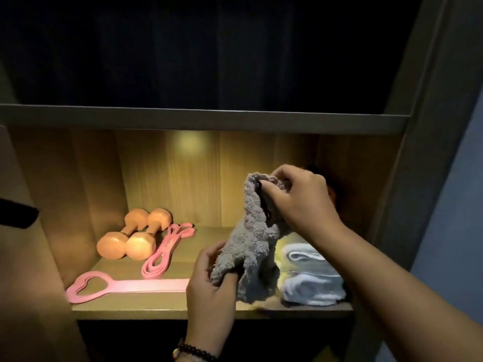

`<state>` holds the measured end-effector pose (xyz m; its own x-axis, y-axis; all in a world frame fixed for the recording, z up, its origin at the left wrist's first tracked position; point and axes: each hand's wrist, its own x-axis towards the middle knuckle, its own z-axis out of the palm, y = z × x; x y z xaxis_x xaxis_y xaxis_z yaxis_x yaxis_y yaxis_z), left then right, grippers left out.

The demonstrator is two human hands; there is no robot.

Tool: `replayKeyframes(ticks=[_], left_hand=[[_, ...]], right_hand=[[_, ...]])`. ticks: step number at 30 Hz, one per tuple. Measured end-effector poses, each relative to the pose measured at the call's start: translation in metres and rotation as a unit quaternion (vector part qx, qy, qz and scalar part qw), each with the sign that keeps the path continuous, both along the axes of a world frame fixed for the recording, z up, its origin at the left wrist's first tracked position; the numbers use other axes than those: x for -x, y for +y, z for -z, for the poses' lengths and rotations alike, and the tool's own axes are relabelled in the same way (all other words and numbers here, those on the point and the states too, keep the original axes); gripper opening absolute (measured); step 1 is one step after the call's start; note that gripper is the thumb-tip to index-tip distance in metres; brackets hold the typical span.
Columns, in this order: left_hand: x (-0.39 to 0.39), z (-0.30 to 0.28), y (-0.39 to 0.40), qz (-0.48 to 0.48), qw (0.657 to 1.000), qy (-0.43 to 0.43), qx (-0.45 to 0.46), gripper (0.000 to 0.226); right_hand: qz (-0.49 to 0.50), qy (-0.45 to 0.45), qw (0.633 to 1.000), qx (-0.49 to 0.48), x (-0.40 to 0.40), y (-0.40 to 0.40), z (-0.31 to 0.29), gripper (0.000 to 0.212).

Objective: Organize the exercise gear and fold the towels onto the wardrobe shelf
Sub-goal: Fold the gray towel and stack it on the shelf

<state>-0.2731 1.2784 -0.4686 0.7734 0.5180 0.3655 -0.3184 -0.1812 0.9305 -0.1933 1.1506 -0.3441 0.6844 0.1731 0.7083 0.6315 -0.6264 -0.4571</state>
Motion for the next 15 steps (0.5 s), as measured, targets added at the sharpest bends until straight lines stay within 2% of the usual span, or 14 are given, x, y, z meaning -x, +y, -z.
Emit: replayKeyframes(ticks=[3,5,10,15], left_hand=[[0.026,-0.005,-0.007,0.099,0.995,-0.016,0.018,0.032],[0.041,-0.001,-0.012,0.125,0.992,-0.009,0.020,0.018],[0.066,0.014,-0.034,0.101,0.967,0.062,0.227,0.016],[0.081,0.014,-0.046,0.131,0.934,0.098,0.317,0.022]], right_hand=[[0.009,0.041,0.999,0.011,0.015,-0.031,0.005,0.016],[0.025,0.066,0.997,0.030,0.024,-0.051,0.012,0.016],[0.041,0.140,0.984,0.102,0.047,-0.093,0.044,0.009],[0.038,0.209,0.968,0.134,0.065,-0.121,0.085,0.016]])
